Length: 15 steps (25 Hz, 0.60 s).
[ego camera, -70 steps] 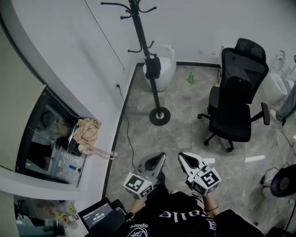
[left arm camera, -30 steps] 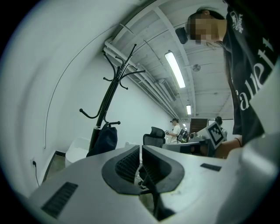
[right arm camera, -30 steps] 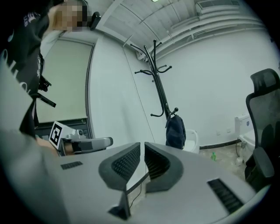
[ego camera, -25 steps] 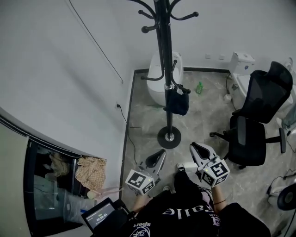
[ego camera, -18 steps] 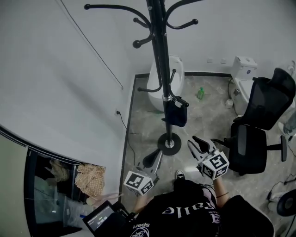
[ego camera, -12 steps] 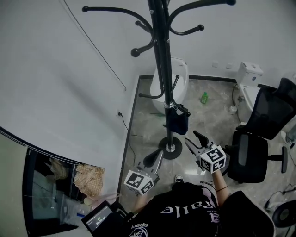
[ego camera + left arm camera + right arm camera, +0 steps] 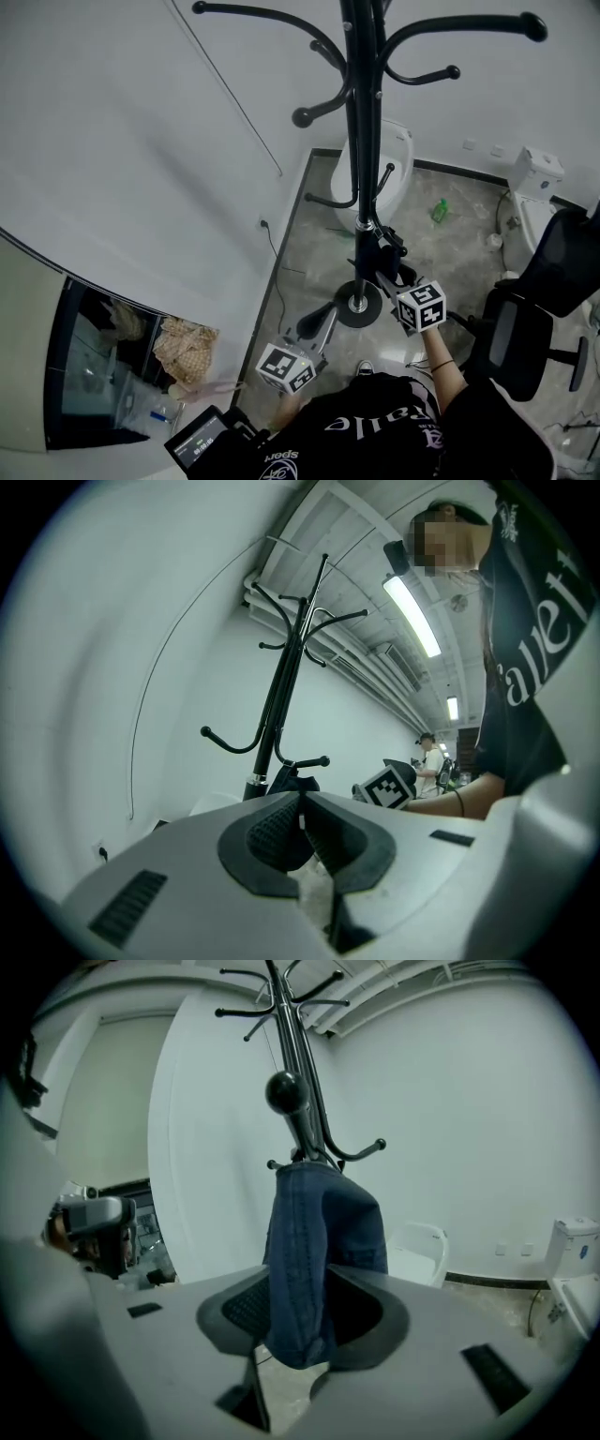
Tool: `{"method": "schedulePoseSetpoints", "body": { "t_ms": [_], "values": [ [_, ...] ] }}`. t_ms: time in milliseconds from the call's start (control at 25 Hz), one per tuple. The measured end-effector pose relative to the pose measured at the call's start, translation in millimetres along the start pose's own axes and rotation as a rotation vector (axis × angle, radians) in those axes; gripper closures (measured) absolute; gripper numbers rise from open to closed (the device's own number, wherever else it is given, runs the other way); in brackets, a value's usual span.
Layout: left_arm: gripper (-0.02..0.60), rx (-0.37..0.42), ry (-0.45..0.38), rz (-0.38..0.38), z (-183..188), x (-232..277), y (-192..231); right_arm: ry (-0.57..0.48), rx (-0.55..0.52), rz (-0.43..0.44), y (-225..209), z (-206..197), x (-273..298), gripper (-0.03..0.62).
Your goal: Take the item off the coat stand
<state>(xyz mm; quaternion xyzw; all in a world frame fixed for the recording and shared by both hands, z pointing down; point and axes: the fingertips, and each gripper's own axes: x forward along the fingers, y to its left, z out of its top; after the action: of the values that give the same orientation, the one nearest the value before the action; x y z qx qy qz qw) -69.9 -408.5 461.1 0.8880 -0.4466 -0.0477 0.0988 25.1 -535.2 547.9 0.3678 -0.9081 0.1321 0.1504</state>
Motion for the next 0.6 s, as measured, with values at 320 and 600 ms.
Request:
{"method": "schedulePoseSetpoints", "body": {
  "t_ms": [320, 600],
  "values": [
    [0.577, -0.039, 0.002, 0.043, -6.6, -10.2, 11.9, -0.072, -0.079, 0.017, 18.8, 20.1, -29.9, 0.565],
    [0.577, -0.043, 0.012, -0.013, -10.4, -16.1, -6.0, -0.182, -0.063, -0.009, 47.4, 49.6, -86.4, 0.565]
  ]
}}
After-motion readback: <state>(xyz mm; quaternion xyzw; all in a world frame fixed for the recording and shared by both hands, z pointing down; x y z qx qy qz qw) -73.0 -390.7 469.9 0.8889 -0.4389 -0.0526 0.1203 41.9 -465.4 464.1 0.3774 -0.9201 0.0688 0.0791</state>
